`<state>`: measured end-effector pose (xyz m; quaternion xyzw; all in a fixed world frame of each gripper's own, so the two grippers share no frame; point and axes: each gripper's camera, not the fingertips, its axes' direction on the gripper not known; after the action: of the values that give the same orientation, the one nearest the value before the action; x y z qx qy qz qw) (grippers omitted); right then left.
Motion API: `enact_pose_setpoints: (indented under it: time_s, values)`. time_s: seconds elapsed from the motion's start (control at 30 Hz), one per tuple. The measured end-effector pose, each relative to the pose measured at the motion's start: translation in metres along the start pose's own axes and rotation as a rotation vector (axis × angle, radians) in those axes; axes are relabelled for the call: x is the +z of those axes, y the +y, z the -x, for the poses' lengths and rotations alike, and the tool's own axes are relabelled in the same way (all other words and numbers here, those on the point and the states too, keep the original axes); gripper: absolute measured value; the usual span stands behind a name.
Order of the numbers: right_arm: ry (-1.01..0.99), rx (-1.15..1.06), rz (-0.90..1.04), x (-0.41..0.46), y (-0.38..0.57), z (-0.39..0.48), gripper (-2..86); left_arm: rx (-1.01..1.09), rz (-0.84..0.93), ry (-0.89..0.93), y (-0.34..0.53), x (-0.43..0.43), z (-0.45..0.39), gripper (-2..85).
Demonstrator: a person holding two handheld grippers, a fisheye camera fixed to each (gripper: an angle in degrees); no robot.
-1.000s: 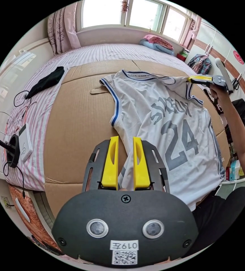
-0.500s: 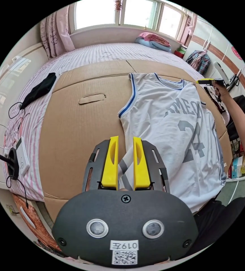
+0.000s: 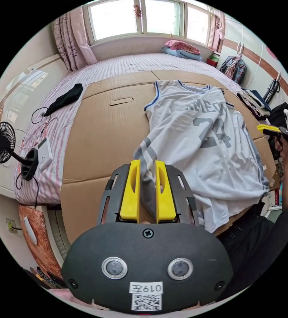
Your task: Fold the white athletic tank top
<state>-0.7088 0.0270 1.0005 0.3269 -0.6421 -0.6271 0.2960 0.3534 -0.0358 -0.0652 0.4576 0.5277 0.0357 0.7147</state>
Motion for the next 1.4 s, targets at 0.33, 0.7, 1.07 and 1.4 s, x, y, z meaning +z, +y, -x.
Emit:
enact_pose_setpoints:
  time_s: [0.33,0.7,1.07,1.4]
  values:
    - [0.027,0.159,0.067,0.039,0.089,0.060,10.5,-0.036,0.130,-0.008,0.080,-0.021,-0.017,9.1]
    - [0.029,0.199,-0.041,0.039,0.092,0.054,-0.8,0.070,0.120,-0.121,0.089,-0.018,-0.031,2.3]
    - [0.203,0.183,-0.035,-0.019,0.104,0.029,-0.9,0.056,0.111,0.114,0.112,-0.075,0.051,1.2]
    - [0.417,0.253,0.330,0.052,0.094,-0.010,3.9,0.224,0.297,0.167,0.107,-0.046,0.048,1.7]
